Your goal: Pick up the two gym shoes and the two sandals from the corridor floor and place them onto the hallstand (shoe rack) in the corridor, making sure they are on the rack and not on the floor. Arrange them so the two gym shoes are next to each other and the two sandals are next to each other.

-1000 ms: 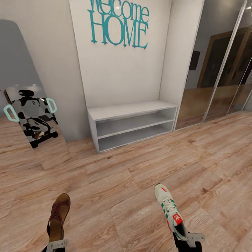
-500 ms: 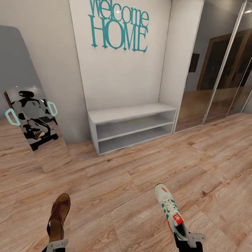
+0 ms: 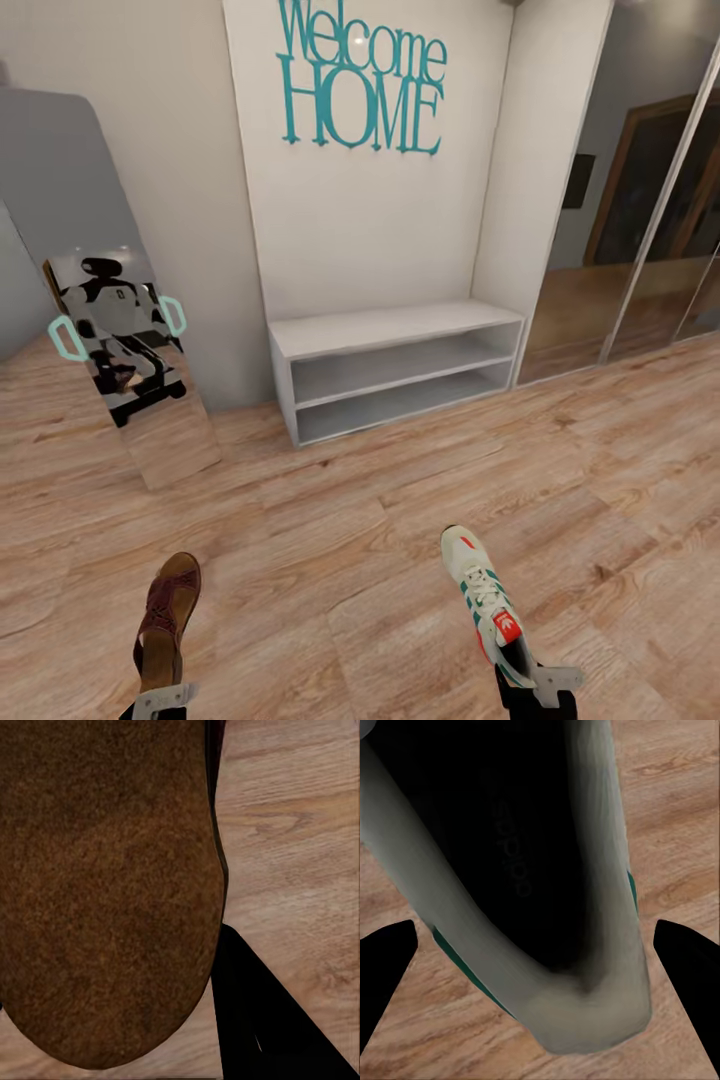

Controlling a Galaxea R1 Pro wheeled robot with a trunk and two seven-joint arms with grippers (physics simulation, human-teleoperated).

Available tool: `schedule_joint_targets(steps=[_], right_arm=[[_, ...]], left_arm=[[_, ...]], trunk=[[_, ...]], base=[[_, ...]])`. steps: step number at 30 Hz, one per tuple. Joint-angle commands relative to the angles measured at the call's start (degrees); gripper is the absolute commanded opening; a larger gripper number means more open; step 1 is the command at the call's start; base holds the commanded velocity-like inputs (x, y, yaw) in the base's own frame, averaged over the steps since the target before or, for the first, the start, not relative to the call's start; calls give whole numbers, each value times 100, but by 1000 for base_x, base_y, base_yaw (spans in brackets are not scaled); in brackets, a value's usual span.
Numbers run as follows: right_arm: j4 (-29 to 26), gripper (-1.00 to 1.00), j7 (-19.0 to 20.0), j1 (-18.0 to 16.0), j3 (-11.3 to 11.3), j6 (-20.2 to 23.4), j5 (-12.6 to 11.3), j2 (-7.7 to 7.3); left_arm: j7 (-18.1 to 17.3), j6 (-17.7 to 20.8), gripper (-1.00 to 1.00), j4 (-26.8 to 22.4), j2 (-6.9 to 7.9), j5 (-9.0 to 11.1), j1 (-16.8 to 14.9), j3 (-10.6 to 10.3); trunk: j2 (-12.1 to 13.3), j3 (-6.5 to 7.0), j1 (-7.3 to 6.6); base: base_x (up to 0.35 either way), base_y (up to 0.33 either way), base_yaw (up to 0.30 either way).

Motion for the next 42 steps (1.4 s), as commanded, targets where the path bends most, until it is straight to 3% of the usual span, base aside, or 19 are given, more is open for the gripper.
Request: schedule_joint_targets(steps=[1, 42], right_arm=[[4, -100, 38, -2, -53, -19, 29, 3], [0, -100, 38, -2, -53, -26, 29, 59]], left_arm=[[-49, -10, -100, 4, -4, -31, -6, 48], [-137, 5, -100, -7, -70, -26, -6, 44]], trunk=[[-2, -3, -1], [-2, -134, -1]], base=[[0, 0, 269], [0, 0, 264]])
